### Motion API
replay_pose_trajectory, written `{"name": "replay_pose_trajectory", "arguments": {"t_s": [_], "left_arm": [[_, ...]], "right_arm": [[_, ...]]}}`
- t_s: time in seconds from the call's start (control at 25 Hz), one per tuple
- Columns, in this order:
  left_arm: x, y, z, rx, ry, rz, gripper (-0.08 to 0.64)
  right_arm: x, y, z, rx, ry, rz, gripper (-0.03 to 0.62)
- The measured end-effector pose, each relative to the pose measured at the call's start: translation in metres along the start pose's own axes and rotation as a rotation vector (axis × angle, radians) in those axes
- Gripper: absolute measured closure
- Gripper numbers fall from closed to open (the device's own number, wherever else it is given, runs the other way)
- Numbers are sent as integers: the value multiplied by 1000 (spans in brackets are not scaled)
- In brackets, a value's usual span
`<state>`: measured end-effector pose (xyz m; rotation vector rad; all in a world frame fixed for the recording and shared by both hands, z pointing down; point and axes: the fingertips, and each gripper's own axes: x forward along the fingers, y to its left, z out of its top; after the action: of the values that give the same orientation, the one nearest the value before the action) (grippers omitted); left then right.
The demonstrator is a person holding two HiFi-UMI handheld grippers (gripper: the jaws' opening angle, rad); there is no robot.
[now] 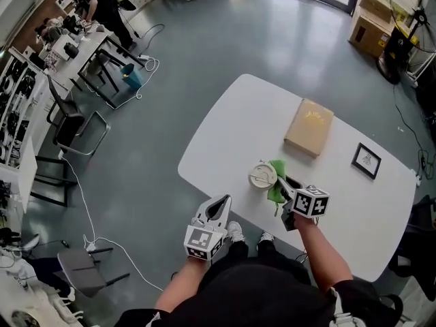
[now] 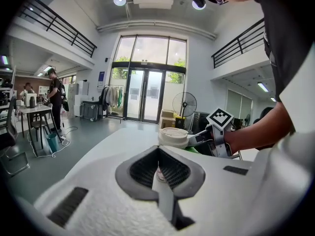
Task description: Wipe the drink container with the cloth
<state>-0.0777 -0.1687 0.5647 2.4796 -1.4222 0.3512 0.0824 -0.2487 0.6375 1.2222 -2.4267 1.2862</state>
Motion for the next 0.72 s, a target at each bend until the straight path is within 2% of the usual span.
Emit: {"name": "replay_pose_trajectory", "arguments": {"t_s": [0.24,0.44,0.72], "left_arm": [[2,8,-16,-1,35,22,552],[4,-1,-10,-8,19,9,552],[-6,3,-13,-7,20,15,552]], "right_arm": [[16,-18,-15,61,33,-41,509],[26,-39,-41,93,88,-116,509],[41,-57,-65,174,117,-167,509]]}}
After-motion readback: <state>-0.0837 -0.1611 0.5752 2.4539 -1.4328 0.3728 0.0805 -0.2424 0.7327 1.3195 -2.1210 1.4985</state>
